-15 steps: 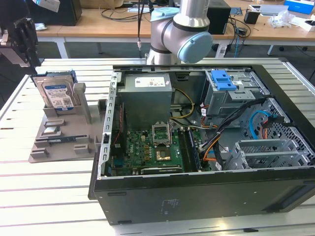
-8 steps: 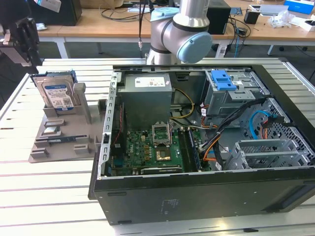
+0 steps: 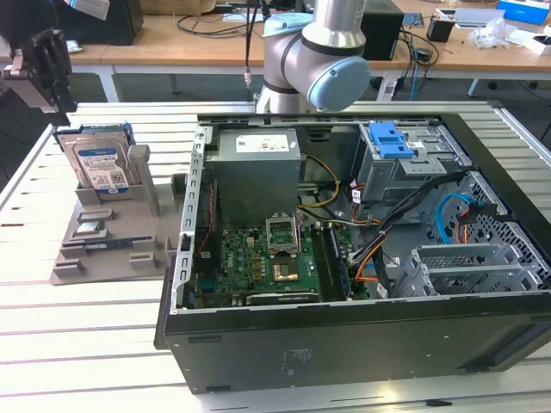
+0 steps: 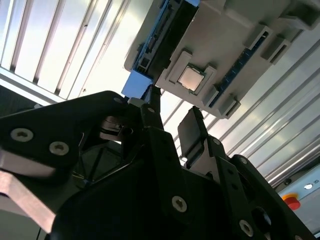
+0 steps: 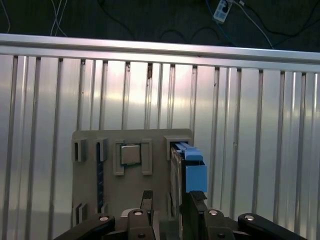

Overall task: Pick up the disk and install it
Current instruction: 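Pick up the disk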

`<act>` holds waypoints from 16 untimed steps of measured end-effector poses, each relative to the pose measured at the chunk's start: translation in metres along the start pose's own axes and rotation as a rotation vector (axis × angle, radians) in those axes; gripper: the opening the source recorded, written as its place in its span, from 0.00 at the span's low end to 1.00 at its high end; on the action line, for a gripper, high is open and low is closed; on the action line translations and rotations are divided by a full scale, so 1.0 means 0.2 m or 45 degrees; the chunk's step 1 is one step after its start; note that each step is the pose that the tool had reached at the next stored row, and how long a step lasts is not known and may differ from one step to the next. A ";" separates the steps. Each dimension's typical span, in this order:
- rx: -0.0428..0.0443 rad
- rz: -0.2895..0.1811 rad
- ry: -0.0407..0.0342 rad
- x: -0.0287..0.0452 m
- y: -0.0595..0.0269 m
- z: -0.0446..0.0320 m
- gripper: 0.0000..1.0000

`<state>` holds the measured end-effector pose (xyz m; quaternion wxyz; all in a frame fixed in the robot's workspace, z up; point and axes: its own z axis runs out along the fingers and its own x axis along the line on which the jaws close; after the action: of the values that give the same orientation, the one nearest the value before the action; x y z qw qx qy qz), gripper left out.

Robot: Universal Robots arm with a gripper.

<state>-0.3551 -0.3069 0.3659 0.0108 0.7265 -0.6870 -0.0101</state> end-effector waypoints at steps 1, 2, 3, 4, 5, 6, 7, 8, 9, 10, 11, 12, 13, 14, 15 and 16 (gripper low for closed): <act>0.000 0.000 0.0000 -0.003 0.000 0.001 0.42; 0.000 0.000 0.0001 -0.006 0.000 0.002 0.42; 0.000 0.000 0.0000 -0.009 -0.001 0.002 0.42; 0.000 0.000 -0.0001 -0.012 -0.001 0.004 0.42; 0.000 0.000 0.0000 -0.014 -0.001 0.004 0.42; 0.000 0.000 0.0000 -0.016 -0.001 0.006 0.42; 0.000 0.000 -0.0001 -0.017 -0.001 0.008 0.42; 0.000 0.000 0.0000 -0.019 -0.001 0.009 0.42; 0.000 0.000 -0.0001 -0.020 -0.001 0.012 0.42; 0.000 0.000 -0.0001 -0.022 -0.002 0.014 0.42; 0.000 0.000 0.0000 -0.024 -0.002 0.017 0.42; 0.000 0.000 -0.0001 -0.027 -0.002 0.023 0.42; 0.000 0.000 0.0001 -0.029 -0.003 0.027 0.42; 0.000 -0.001 0.0001 -0.033 -0.003 0.038 0.42; 0.000 -0.001 0.0000 -0.035 -0.003 0.047 0.42; 0.000 -0.002 0.0000 -0.036 -0.004 0.055 0.42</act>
<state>-0.3551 -0.2996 0.3548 0.0108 0.7270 -0.6865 -0.0101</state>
